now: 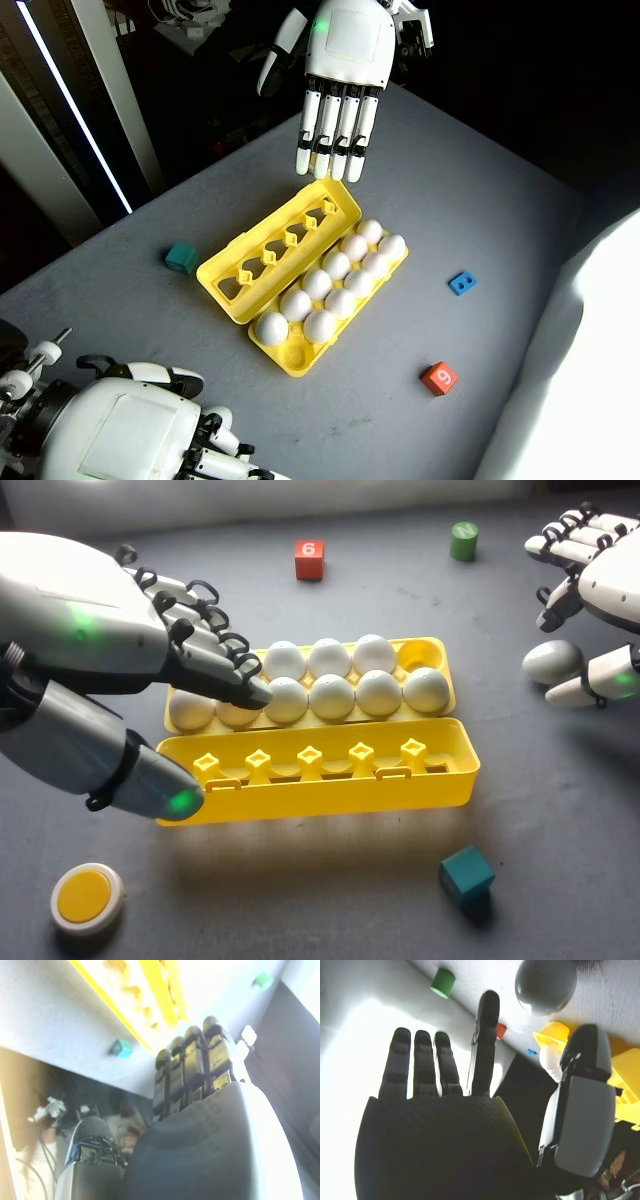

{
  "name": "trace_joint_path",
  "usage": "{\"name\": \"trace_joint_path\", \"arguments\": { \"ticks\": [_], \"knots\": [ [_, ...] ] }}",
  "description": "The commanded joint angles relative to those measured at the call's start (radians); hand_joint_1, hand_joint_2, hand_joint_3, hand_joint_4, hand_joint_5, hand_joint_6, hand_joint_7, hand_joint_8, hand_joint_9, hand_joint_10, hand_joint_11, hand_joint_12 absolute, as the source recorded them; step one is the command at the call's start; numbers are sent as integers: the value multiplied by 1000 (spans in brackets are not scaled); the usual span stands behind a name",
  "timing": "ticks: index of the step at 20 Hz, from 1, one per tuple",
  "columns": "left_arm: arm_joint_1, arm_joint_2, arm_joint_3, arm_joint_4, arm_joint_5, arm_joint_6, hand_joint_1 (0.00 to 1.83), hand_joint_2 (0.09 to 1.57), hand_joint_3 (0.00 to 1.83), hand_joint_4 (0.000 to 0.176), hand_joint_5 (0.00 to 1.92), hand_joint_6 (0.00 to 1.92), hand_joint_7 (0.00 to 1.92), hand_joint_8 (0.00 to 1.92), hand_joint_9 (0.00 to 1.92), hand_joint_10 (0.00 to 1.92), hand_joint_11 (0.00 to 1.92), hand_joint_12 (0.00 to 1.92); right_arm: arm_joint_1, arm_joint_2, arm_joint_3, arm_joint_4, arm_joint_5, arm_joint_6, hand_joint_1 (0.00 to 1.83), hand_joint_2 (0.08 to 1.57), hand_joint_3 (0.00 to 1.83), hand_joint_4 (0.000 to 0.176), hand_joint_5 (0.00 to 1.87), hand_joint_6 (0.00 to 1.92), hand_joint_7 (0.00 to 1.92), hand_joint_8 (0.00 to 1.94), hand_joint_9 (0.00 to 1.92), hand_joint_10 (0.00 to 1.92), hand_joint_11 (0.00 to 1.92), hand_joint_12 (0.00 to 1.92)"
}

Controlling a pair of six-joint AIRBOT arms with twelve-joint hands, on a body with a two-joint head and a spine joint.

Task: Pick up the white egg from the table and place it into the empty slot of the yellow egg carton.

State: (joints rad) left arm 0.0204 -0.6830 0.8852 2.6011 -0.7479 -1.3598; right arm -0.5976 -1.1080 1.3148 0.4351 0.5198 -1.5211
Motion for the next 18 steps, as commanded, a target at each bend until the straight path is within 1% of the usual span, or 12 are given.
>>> {"name": "trace_joint_path", "arguments": {
  "ticks": [1, 3, 5, 7, 10, 11, 12, 13, 15, 16, 17, 18],
  "knots": [
    [-17, 0, -4, -36, 64, -2, 0, 1215, 1, 0, 181, 1, 157, 2, 125, 1, 0, 256, 4, 1, 12, -12, 118, 4, 524, 882, 13, 113, 808, 28, 0, 0, 0, 0, 0, 0],
    [-17, 0, -5, -37, 64, -2, 0, 1217, 1, 0, 185, 3, 154, 1, 125, 1, 0, 252, 0, -11, 30, -20, 118, 7, 574, 880, 9, 105, 838, 37, 0, 0, 0, 0, 0, 0],
    [-16, 1, -5, -36, 64, -2, 0, 1224, 1, 0, 192, 1, 175, 1, 138, 1, 0, 273, -4, -20, 46, -36, 121, 25, 644, 891, 12, 72, 850, 38, 0, 0, 0, 0, 0, 0],
    [-16, 1, -5, -36, 64, -2, 0, 1219, 0, 0, 186, 1, 173, 1, 144, 1, 0, 295, -10, -23, 54, -59, 129, 51, 617, 914, 19, 104, 853, 35, 0, 0, 0, 0, 0, 0],
    [-16, 1, -5, -36, 64, -2, 0, 1223, 1, 0, 182, 0, 160, 1, 135, 1, 0, 280, -16, -31, 60, -80, 144, 73, 711, 922, 16, 115, 909, 52, 0, 0, 0, 0, 0, 0],
    [-15, 1, -5, -36, 64, -2, 0, 1225, 1, 0, 190, 4, 164, 3, 136, 1, 0, 277, -16, -33, 61, -80, 145, 73, 653, 957, 29, 138, 889, 42, 0, 0, 0, 0, 0, 0],
    [-14, 1, -6, -37, 64, -2, 0, 1228, 1, 0, 198, 2, 173, 2, 139, 1, 0, 277, -16, -34, 61, -80, 145, 74, 734, 950, 18, 99, 949, 61, 0, 0, 0, 0, 0, 0],
    [-13, 1, -6, -37, 64, -2, 0, 1228, 1, 0, 198, 2, 173, 2, 139, 1, 0, 277, -16, -35, 61, -80, 145, 75, 734, 950, 18, 99, 949, 61, 0, 0, 0, 0, 0, 0],
    [-10, 1, -6, -37, 63, -2, 0, 1233, 3, 0, 185, 0, 159, 0, 128, 0, 0, 268, -16, -37, 61, -81, 145, 79, 806, 940, 8, 81, 993, 73, 0, 0, 0, 0, 0, 0],
    [-10, 1, -6, -37, 61, -2, 0, 1230, 1, 0, 189, 2, 162, 2, 131, 2, 0, 269, -16, -39, 61, -84, 146, 82, 863, 938, 5, 40, 1020, 78, 0, 0, 0, 0, 0, 0],
    [-10, 1, -6, -37, 60, -2, 0, 1226, 0, 0, 189, 2, 163, 3, 132, 2, 0, 269, -16, -40, 61, -87, 147, 83, 894, 949, 9, 39, 1046, 85, 0, 0, 0, 0, 0, 0],
    [-10, 1, -6, -37, 59, -2, 0, 1222, 0, 0, 175, 0, 156, 0, 128, 0, 0, 267, -16, -41, 61, -88, 147, 84, 1026, 1094, 0, 149, 1108, 611, 0, 0, 0, 0, 0, 0]
  ]
}}
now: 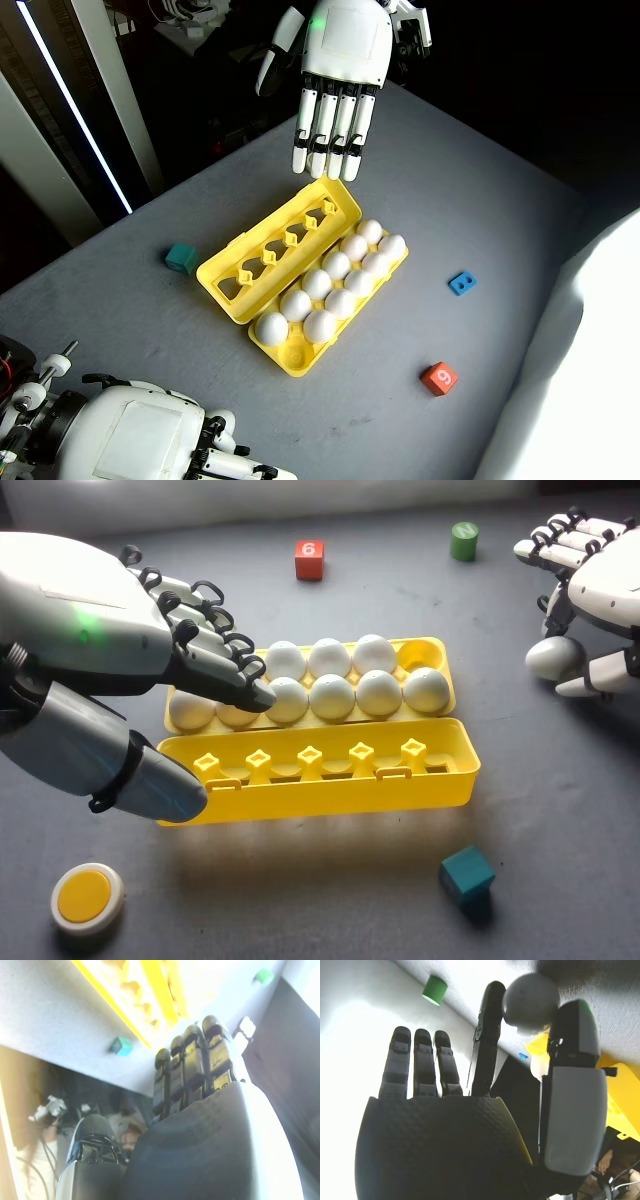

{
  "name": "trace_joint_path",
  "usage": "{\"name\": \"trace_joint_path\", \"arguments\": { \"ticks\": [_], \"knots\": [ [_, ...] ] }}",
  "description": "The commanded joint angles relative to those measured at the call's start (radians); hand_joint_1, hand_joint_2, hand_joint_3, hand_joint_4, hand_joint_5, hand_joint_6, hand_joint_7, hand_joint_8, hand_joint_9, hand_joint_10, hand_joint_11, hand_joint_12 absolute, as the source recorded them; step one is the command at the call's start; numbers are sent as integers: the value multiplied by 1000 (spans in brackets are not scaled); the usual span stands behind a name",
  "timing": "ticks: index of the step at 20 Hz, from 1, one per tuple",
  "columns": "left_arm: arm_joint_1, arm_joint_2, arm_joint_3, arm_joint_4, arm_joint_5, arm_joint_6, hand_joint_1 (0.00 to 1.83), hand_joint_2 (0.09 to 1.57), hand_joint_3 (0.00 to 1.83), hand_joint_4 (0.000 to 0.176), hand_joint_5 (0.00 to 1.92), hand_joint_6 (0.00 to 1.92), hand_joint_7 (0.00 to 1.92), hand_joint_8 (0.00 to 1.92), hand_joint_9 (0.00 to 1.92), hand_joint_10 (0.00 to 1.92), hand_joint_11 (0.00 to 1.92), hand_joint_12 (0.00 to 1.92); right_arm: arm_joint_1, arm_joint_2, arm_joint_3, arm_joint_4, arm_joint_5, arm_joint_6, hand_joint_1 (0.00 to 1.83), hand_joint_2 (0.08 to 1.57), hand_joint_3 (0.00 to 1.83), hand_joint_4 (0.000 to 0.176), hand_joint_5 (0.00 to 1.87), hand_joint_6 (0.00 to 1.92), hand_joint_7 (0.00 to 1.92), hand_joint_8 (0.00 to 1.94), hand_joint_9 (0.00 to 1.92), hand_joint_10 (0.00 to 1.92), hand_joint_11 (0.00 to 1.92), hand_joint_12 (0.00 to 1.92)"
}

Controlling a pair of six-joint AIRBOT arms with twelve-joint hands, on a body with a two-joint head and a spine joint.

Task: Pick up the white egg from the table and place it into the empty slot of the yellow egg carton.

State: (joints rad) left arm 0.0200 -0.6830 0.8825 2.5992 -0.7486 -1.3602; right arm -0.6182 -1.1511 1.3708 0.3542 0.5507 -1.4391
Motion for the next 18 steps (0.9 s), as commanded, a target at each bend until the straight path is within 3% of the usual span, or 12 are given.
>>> {"name": "trace_joint_path", "arguments": {
  "ticks": [1, 2, 3, 6, 7, 11, 12, 13, 14, 16, 17, 18],
  "knots": [
    [-9, 1, -3, -35, 59, -2, 0, 1224, 0, 0, 165, 0, 145, 0, 119, 1, 0, 241, 4, 2, 5, -7, 116, 3, 1089, 1054, 0, 94, 1149, 673, 10, 1, 0, 0, 0, 0],
    [-9, 1, -3, -35, 59, -2, 0, 1227, 1, 0, 170, 3, 146, 2, 117, 1, 0, 238, 4, 1, 5, -7, 116, 4, 1109, 1043, 0, 59, 1155, 698, 53, 10, 0, 0, 0, 0],
    [-9, 1, -3, -35, 58, -2, 0, 1225, 0, 0, 140, 0, 115, 0, 94, 0, 0, 196, 4, 1, 5, -7, 116, 4, 1131, 1043, 0, 0, 1147, 733, 105, 13, 0, 0, 0, 0],
    [-7, 1, -3, -35, 55, -2, 0, 1230, 1, 0, 160, 1, 143, 3, 121, 3, 0, 252, 4, 1, 5, -7, 118, 4, 1118, 1052, 2, 8, 1123, 776, 98, 4, 0, 0, 0, 0],
    [-6, 1, -1, -35, 49, -2, 0, 1231, 0, 0, 149, 2, 131, 3, 110, 2, 0, 215, 4, 1, 5, -7, 119, 4, 1088, 1080, 6, 42, 1055, 889, 75, 5, 0, 0, 0, 0],
    [-4, 1, 10, -41, 23, -2, 0, 1234, 0, 0, 152, 2, 130, 2, 105, 3, 0, 216, 16, 3, 3, -7, 121, 18, 1124, 1061, 0, 0, 1106, 805, 160, 9, 0, 0, 0, 0],
    [2, 1, 14, -52, 23, -2, 0, 1233, 0, 0, 153, 2, 130, 2, 105, 2, 0, 221, 24, 6, 0, -7, 121, 39, 1108, 1061, 0, 25, 1102, 816, 147, 1, 0, 0, 0, 0],
    [3, 1, 16, -53, 23, -2, 0, 1233, 0, 0, 153, 2, 130, 2, 105, 2, 0, 221, 28, 7, -3, -7, 122, 51, 1108, 1061, 0, 25, 1102, 816, 147, 1, 0, 0, 0, 0],
    [3, 1, 18, -53, 23, -2, 0, 1232, 0, 0, 151, 1, 133, 3, 109, 3, 0, 222, 34, 8, -6, -7, 130, 82, 1097, 1061, 0, 57, 1101, 818, 170, 6, 0, 0, 0, 0],
    [3, 0, 20, -53, 25, -2, 0, 1232, 0, 0, 134, 3, 120, 3, 95, 3, 0, 173, 43, 7, -14, -7, 143, 119, 1096, 1061, 0, 58, 1101, 816, 171, 5, 0, 0, 0, 0],
    [3, 0, 20, -53, 30, -2, 0, 1228, 0, 0, 120, 0, 111, 0, 91, 1, 0, 169, 48, 4, -21, -7, 160, 142, 1080, 1060, 0, 107, 1099, 820, 147, 2, 0, 0, 0, 0],
    [3, 0, 20, -53, 35, -2, 0, 1228, 0, 0, 120, 0, 111, 0, 91, 1, 0, 169, 51, 2, -24, -7, 166, 156, 1080, 1060, 0, 107, 1099, 820, 147, 2, 0, 0, 0, 0]
  ]
}}
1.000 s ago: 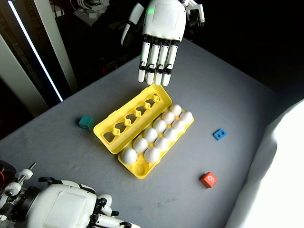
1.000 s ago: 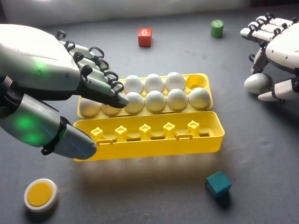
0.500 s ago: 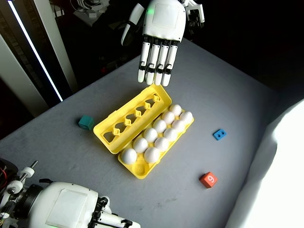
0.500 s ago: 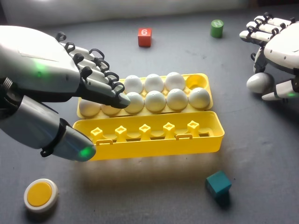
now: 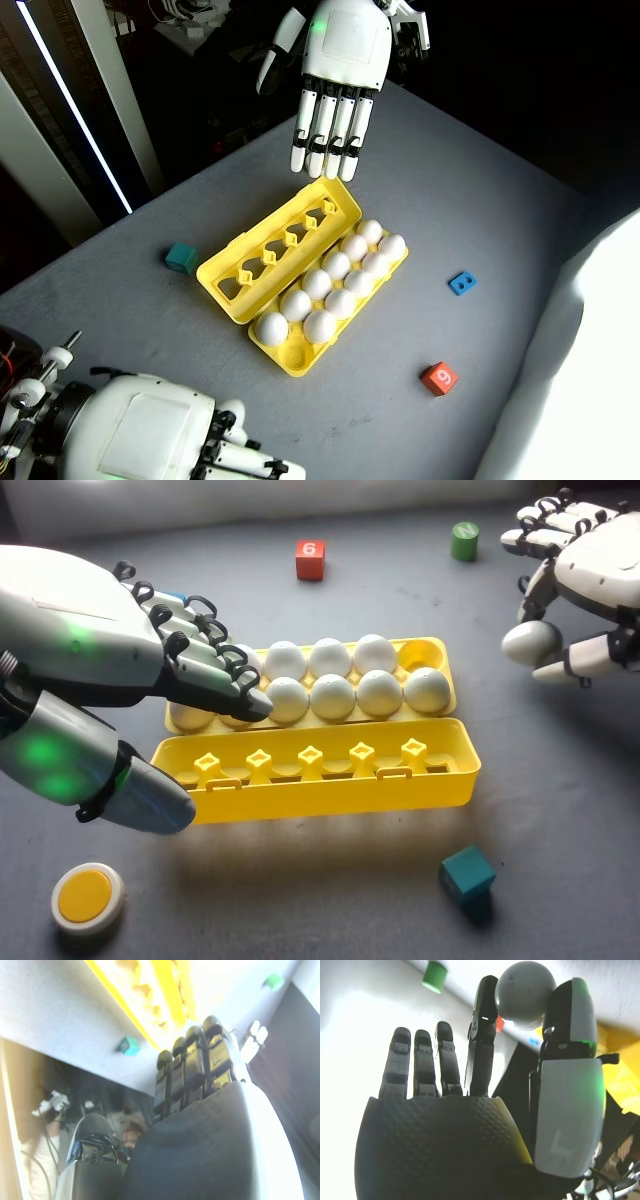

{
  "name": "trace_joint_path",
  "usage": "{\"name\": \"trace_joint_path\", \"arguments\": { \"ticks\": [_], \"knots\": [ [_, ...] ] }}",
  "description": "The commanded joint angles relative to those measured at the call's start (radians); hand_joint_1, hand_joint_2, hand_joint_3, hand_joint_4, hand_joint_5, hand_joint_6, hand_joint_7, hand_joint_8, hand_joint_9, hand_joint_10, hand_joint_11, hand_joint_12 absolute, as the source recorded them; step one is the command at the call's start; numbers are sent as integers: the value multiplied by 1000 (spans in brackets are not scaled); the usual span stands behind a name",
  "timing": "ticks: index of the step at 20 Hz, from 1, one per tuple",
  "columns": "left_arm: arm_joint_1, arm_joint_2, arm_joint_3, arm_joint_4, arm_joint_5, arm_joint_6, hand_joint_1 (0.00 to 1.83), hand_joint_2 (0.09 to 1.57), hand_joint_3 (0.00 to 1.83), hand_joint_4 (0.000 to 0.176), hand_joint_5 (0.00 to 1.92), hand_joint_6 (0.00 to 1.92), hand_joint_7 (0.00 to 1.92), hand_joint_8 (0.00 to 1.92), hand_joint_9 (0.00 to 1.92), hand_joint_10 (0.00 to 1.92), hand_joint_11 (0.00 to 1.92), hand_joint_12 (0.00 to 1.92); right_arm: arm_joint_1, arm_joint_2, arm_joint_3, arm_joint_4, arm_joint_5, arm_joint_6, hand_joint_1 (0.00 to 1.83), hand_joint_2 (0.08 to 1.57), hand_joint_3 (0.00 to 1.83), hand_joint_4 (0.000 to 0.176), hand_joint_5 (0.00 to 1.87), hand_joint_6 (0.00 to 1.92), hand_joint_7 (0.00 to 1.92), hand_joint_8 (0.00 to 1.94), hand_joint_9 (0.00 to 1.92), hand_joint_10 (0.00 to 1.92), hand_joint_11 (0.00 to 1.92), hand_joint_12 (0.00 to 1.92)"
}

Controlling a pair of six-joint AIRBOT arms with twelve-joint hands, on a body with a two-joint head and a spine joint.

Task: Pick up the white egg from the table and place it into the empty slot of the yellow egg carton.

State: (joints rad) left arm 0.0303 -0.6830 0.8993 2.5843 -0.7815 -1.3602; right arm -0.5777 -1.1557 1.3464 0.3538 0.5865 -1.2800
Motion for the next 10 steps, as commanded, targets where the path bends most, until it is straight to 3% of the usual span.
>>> {"name": "trace_joint_path", "arguments": {
  "ticks": [1, 4, 5, 6, 7, 8, 9, 10],
  "knots": [
    [-8, 0, 4, -38, 74, -2, 0, 1231, 0, 0, 147, 2, 131, 2, 110, 2, 0, 223, 15, 2, -1, -7, 137, 27, 1087, 1067, 0, 71, 1085, 843, 159, 3, 0, 0, 0, 0],
    [-7, 0, 9, -40, 78, -2, 0, 1228, 0, 0, 156, 2, 141, 3, 121, 3, 0, 248, 26, -24, -1, -7, 161, 89, 1098, 1051, 0, 74, 1126, 772, 170, 3, 0, 0, 0, 0],
    [-6, 0, 9, -39, 78, 0, 0, 1234, 1, 0, 158, 2, 146, 3, 119, 1, 0, 212, 30, -36, -1, -7, 169, 97, 1113, 1048, 2, 26, 1129, 765, 183, 2, 0, 0, 0, 0],
    [-6, 0, 9, -38, 78, 0, 0, 1235, 2, 0, 161, 3, 149, 4, 120, 2, 0, 203, 33, -45, -1, -7, 173, 105, 1114, 1050, 3, 22, 1124, 773, 172, 0, 0, 0, 0, 0],
    [-5, 0, 8, -38, 78, 1, 0, 1235, 1, 0, 134, 2, 123, 3, 92, 2, 0, 136, 35, -51, -1, -7, 176, 116, 1118, 1050, 2, 7, 1125, 770, 189, 5, 0, 0, 0, 0],
    [-5, 0, 6, -38, 78, 2, 0, 1235, 1, 0, 134, 2, 123, 3, 92, 2, 0, 136, 38, -61, -1, -7, 185, 134, 1118, 1050, 2, 7, 1125, 770, 189, 5, 0, 0, 0, 0],
    [-4, 0, 4, -39, 77, 2, 0, 1230, 0, 0, 150, 4, 133, 5, 105, 4, 0, 174, 43, -71, 0, -6, 195, 154, 1107, 1046, 0, 52, 1136, 752, 198, 4, 0, 0, 0, 0],
    [-4, 0, 2, -41, 76, 2, 0, 1225, 0, 0, 156, 4, 139, 5, 113, 5, 0, 194, 49, -79, 0, -6, 200, 166, 1116, 1042, 0, 34, 1148, 733, 204, 4, 0, 0, 0, 0]
  ]
}}
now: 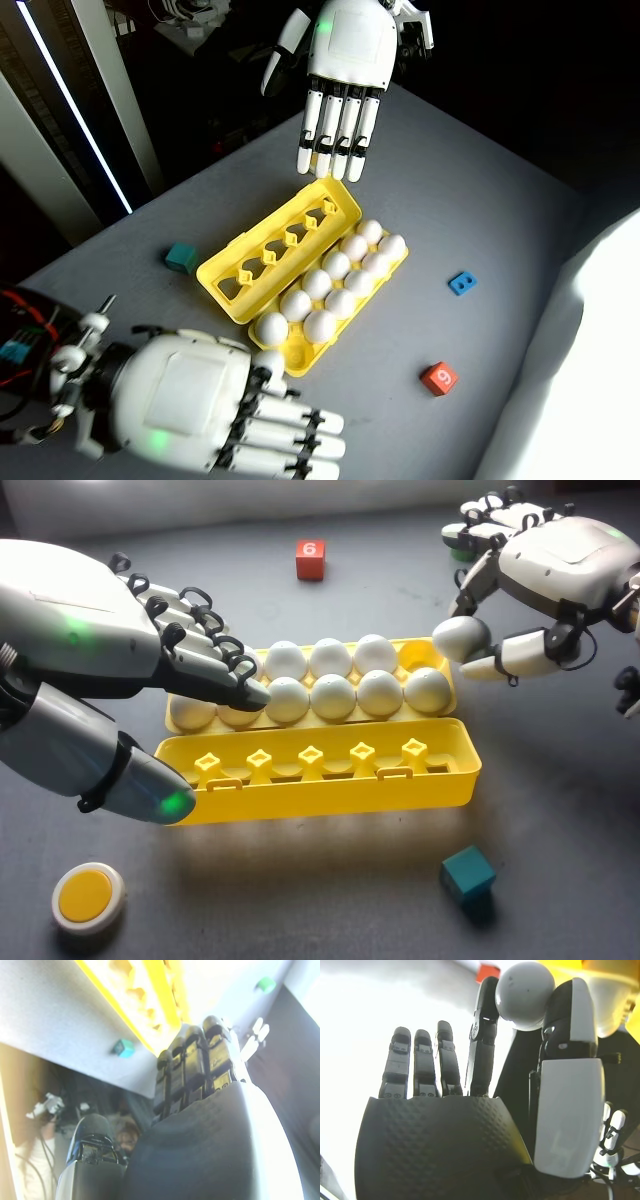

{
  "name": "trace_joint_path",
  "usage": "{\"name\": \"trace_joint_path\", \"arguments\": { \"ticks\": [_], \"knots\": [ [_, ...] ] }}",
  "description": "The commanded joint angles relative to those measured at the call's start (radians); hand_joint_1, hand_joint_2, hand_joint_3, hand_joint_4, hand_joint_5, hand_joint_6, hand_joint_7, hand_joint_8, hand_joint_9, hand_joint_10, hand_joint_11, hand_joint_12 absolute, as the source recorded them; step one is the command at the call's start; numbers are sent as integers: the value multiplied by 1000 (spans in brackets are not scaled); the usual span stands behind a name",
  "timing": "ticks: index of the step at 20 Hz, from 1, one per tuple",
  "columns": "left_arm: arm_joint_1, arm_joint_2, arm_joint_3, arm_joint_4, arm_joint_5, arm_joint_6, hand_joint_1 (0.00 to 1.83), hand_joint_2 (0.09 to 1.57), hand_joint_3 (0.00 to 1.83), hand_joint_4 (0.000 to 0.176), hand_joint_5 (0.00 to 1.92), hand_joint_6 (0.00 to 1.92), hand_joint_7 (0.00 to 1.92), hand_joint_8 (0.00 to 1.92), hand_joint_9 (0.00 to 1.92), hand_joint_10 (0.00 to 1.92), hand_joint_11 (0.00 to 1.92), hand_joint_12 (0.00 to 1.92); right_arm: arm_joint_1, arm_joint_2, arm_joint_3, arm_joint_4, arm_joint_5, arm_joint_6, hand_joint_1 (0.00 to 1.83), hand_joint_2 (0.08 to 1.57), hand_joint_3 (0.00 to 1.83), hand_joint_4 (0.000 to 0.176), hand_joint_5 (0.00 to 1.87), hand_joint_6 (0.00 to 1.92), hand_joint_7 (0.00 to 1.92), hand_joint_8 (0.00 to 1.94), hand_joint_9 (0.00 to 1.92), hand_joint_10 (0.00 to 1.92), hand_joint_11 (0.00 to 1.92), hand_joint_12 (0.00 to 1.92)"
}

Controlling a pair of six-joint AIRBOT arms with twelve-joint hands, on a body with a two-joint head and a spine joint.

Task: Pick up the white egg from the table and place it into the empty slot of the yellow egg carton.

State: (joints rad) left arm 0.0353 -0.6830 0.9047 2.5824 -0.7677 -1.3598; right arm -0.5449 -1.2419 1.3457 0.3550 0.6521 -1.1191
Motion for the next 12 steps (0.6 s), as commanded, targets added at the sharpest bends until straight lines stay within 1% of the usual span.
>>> {"name": "trace_joint_path", "arguments": {
  "ticks": [1, 2, 3, 4, 5, 7, 8, 9, 10, 11, 12],
  "knots": [
    [-9, 0, -5, -43, 62, 1, 0, 1230, 0, 0, 163, 4, 142, 3, 114, 3, 0, 219, 22, -1, 3, -7, 136, 12, 1103, 1049, 2, 58, 1127, 767, 182, 3, 0, 0, 0, 0],
    [-8, 0, -8, -51, 62, 1, 0, 1230, 0, 0, 163, 4, 142, 3, 114, 3, 0, 219, 32, -13, 5, -7, 137, 26, 1103, 1049, 2, 58, 1127, 767, 182, 3, 0, 0, 0, 0],
    [-7, 0, -11, -54, 62, 1, 0, 1228, 0, 0, 163, 3, 153, 4, 122, 4, 0, 223, 41, -24, 7, -5, 137, 36, 1112, 1040, 0, 47, 1151, 728, 179, 1, 0, 0, 0, 0],
    [-7, 0, -13, -54, 62, 1, 0, 1229, 0, 0, 140, 1, 124, 2, 96, 2, 0, 172, 46, -32, 7, 1, 137, 36, 1106, 1042, 0, 63, 1143, 740, 176, 0, 0, 0, 0, 0],
    [-8, 0, -14, -54, 62, 1, 0, 1230, 0, 0, 135, 1, 118, 2, 90, 1, 0, 161, 54, -43, 10, 14, 137, 35, 1105, 1042, 0, 66, 1142, 742, 176, 0, 0, 0, 0, 0],
    [-7, 1, -17, -57, 58, 1, 0, 1231, 1, 0, 122, 0, 101, 0, 76, 0, 0, 121, 73, -62, 16, 48, 136, 21, 1085, 1052, 2, 107, 1115, 785, 180, 1, 0, 0, 0, 0],
    [-6, 1, -18, -70, 56, 8, 0, 1234, 0, 0, 147, 0, 126, 0, 100, 0, 0, 181, 78, -69, 16, 58, 134, 21, 1090, 1051, 1, 94, 1118, 784, 177, 0, 0, 0, 0, 0],
    [-3, 1, -19, -104, 56, 52, 0, 1237, 1, 0, 134, 0, 112, 1, 87, 0, 0, 149, 78, -74, 16, 59, 134, 20, 1095, 1052, 1, 75, 1116, 787, 173, 0, 0, 0, 0, 0],
    [-1, 1, -20, -121, 56, 78, 0, 1237, 1, 0, 134, 0, 112, 1, 87, 0, 0, 149, 75, -77, 16, 59, 134, 20, 1095, 1052, 1, 75, 1116, 787, 173, 0, 0, 0, 0, 0],
    [2, 0, -25, -129, 56, 99, 0, 1240, 1, 0, 151, 1, 129, 2, 99, 1, 0, 188, 71, -79, 16, 59, 133, 20, 1093, 1052, 0, 84, 1116, 786, 178, 2, 0, 0, 0, 0],
    [4, 1, -26, -129, 56, 96, 0, 1240, 1, 0, 151, 1, 129, 2, 99, 1, 0, 188, 69, -79, 16, 60, 133, 20, 1093, 1052, 0, 84, 1116, 786, 178, 2, 0, 0, 0, 0]
  ]
}}
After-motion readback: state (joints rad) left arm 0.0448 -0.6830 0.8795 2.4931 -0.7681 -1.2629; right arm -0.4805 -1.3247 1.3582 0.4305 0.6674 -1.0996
